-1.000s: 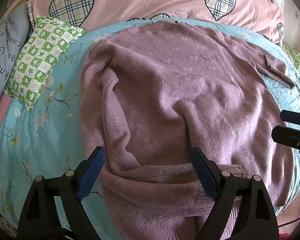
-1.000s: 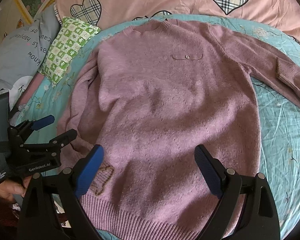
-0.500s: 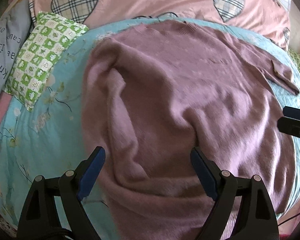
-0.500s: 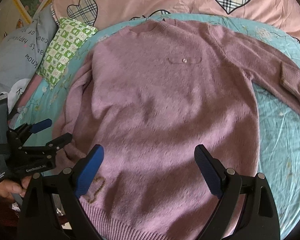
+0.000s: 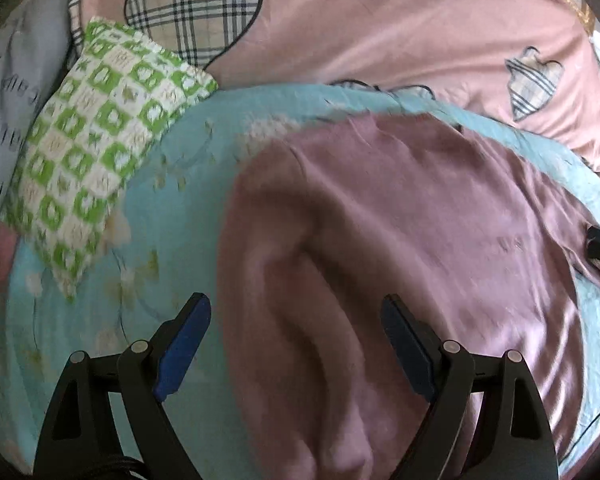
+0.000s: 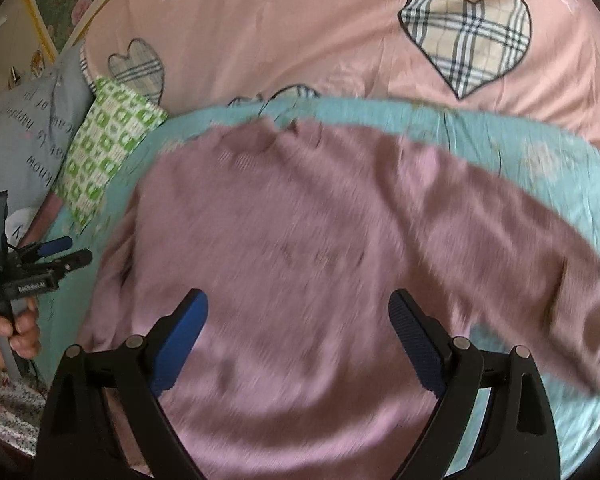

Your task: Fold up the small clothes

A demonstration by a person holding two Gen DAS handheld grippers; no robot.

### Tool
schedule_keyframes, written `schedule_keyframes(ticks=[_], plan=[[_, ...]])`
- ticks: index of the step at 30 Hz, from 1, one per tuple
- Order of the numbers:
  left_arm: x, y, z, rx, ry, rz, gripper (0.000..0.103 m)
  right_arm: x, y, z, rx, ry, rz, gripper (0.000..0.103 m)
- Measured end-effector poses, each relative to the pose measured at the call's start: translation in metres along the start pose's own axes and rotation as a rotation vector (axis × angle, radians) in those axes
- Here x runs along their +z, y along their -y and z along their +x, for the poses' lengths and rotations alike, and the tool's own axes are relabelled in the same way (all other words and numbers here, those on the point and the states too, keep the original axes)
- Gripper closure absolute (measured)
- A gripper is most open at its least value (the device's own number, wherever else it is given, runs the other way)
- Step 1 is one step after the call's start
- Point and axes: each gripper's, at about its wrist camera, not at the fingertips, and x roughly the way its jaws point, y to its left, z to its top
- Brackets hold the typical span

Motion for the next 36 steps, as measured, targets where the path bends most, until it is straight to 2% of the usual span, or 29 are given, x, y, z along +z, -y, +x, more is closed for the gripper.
schedule_keyframes(ticks=[7,14,19,21,22,23,24,25,26,27,29,31,34,36], plan=[[0.057,-0.020,0.053,0.028,-0.032,0.023,0.015,0.065,0.048,0.037,0.023,0.058,-0.002,0.011],[0.099,-0.035,0.113,-0.052,-0.123,-0.002,0.015,0.117,0.085,0.090,0.008,0.022,-0.004,0.011],[0.107,-0.029,0.148,-0.113,-0.192,0.026,0.016,0.138,0.091,0.122,0.036,-0.016,-0.044,0.011],[0.103,-0.026,0.159,-0.126,-0.212,0.020,0.017,0.138,0.089,0.134,0.056,-0.042,-0.073,0.024],[0.101,-0.025,0.160,-0.124,-0.202,0.021,0.018,0.136,0.088,0.140,0.066,-0.066,-0.081,0.040],[0.098,-0.024,0.161,-0.128,-0.180,0.026,0.023,0.133,0.087,0.146,0.071,-0.091,-0.083,0.052],[0.097,-0.024,0.161,-0.141,-0.172,0.030,0.035,0.129,0.087,0.150,0.068,-0.100,-0.087,0.057],[0.095,-0.024,0.160,-0.155,-0.163,0.035,0.046,0.126,0.088,0.150,0.069,-0.091,-0.091,0.069],[0.094,-0.023,0.157,-0.183,-0.151,0.049,0.080,0.122,0.090,0.149,0.070,-0.083,-0.087,0.088],[0.093,-0.021,0.155,-0.207,-0.147,0.071,0.090,0.120,0.093,0.148,0.068,-0.082,-0.073,0.091],[0.095,-0.012,0.149,-0.181,-0.132,0.138,0.091,0.116,0.101,0.140,0.066,-0.063,-0.038,0.094],[0.099,-0.001,0.136,-0.159,-0.103,0.189,0.091,0.116,0.102,0.125,0.020,-0.017,-0.053,0.095],[0.117,0.005,0.109,-0.158,-0.007,0.219,0.092,0.132,0.116,0.096,-0.030,0.057,-0.030,0.096],[0.127,0.009,0.112,-0.125,0.005,0.237,0.092,0.138,0.123,0.088,-0.084,0.097,-0.019,0.096]])
